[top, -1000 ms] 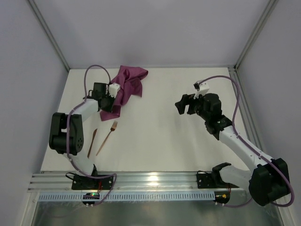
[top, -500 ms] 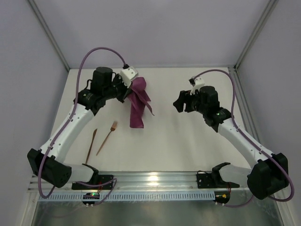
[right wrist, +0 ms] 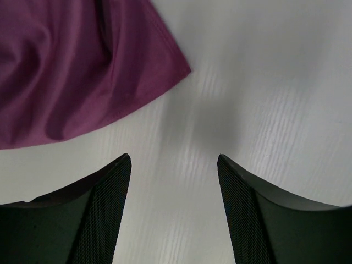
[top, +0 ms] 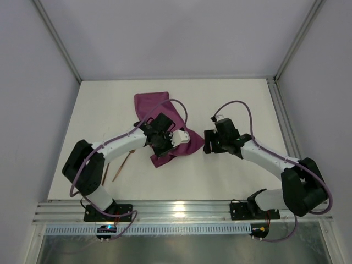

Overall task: Fold the napkin into a case and place the utensils inside
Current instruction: Place the crumpled napkin at the center of the board, then pick up the crumpled napkin from the center of the board.

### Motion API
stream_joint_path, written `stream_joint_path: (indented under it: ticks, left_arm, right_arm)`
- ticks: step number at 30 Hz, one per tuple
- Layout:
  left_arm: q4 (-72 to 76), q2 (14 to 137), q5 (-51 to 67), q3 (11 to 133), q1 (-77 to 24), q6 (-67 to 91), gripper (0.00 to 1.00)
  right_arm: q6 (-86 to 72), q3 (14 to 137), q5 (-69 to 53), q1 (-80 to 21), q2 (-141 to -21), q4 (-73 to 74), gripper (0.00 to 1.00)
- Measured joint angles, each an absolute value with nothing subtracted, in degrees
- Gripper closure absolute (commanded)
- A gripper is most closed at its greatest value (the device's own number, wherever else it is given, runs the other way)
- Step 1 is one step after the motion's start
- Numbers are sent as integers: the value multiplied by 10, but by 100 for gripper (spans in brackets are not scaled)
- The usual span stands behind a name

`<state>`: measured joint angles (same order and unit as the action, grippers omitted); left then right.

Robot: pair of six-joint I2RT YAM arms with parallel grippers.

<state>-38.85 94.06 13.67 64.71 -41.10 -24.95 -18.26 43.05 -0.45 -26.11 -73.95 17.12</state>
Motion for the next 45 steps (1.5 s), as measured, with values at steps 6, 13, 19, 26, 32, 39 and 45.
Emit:
stream_joint_path:
  ticks: [6, 13, 19, 26, 32, 39, 45]
  left_arm:
    - [-386, 929, 134, 632, -406, -266, 98]
    - [-385, 928, 135, 612, -406, -271, 97]
    - [-384, 919, 134, 603, -406, -271, 97]
    - [-379, 913, 132, 602, -406, -271, 96]
    - [-374, 911, 124, 602, -405, -270, 96]
    - [-354, 885, 88, 601, -359, -252, 97]
    - [-351, 856, 39, 620, -320, -245, 96]
  right_arm:
    - [-197, 423, 23, -299, -813, 163, 23]
    - [-194, 515, 64, -297, -912, 149, 24]
    - [-195, 540, 65, -297, -975, 129, 35]
    - [-200, 543, 58, -308, -982, 113, 60]
    - [-215, 527, 28, -315, -979, 88, 97]
    - [-228, 504, -2, -314, -932, 91, 97]
    - [-228, 531, -32, -313, -883, 96, 97]
